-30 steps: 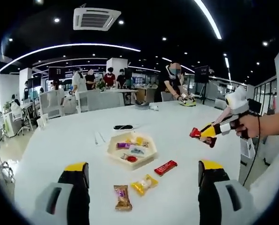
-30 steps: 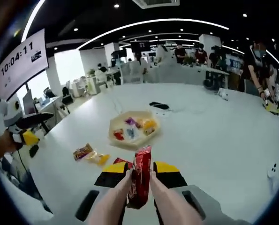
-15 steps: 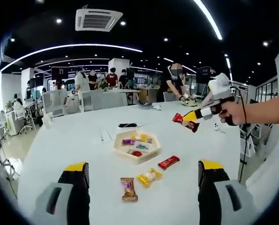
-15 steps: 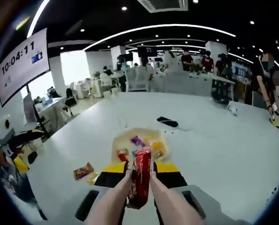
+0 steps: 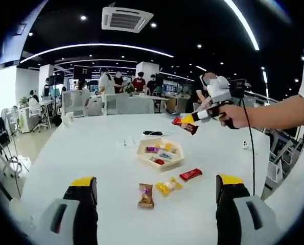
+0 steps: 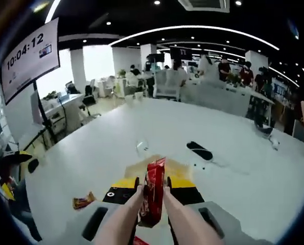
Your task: Place the target food into the container with the food tongs after gripping and lifting it, then release it inside without dropping or visibly crushing the food.
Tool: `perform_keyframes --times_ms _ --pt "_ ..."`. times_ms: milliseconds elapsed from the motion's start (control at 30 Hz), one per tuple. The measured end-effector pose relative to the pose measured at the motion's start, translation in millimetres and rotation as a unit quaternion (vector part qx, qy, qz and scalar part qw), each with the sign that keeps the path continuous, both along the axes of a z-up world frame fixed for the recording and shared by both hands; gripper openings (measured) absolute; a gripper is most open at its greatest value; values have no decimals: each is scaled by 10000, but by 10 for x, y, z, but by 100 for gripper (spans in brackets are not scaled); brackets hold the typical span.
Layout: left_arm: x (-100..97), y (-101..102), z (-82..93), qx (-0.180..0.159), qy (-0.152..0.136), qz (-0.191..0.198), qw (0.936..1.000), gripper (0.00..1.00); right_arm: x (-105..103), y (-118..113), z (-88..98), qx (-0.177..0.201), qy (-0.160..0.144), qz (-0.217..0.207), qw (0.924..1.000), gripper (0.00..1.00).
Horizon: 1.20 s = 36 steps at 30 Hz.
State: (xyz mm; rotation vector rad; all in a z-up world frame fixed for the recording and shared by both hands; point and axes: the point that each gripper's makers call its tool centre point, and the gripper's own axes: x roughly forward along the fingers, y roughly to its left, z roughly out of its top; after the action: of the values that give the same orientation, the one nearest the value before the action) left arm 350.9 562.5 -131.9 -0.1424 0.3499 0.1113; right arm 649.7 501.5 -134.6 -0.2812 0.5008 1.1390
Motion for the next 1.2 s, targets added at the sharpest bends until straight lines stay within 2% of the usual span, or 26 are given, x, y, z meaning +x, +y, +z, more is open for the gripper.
perform_keyframes --times_ms 100,267,367,433,500,567,600,667,767,1000,1067,1200 --pt "-101 36 -33 19 106 112 9999 97 103 182 33 -9 -108 156 9998 20" --pt "-254 174 -77 -5 182 414 9990 97 110 484 72 -84 -170 463 9987 21" --pt "-288 195 -71 29 193 477 9987 98 103 533 81 -83 -190 508 9985 21" --pt "-322 250 -99 -11 216 541 9983 98 67 578 106 -37 -122 554 9984 21" --pt "-322 287 -103 -40 204 578 9981 98 -3 610 54 -74 -6 758 9971 22" --pt "-311 308 -93 -34 178 591 9981 98 -12 575 -34 -338 -118 787 9963 25" --pt "-304 314 -90 -31 171 592 9981 98 -9 576 -38 -318 -126 770 9964 25" --pt "-289 334 -67 -3 129 603 9981 98 -28 573 -60 -125 267 679 9973 26" --pt "-270 343 -50 -25 77 602 9982 98 4 531 -42 -191 28 637 9978 26" --pt "-245 339 -36 14 43 582 9983 98 -18 473 -6 -199 40 611 9979 27" --pt "-244 361 -16 71 16 600 9982 99 -102 434 27 -150 82 666 9976 27" --pt "-229 396 -9 71 -16 602 9982 98 -144 361 63 -119 -53 649 9978 27"
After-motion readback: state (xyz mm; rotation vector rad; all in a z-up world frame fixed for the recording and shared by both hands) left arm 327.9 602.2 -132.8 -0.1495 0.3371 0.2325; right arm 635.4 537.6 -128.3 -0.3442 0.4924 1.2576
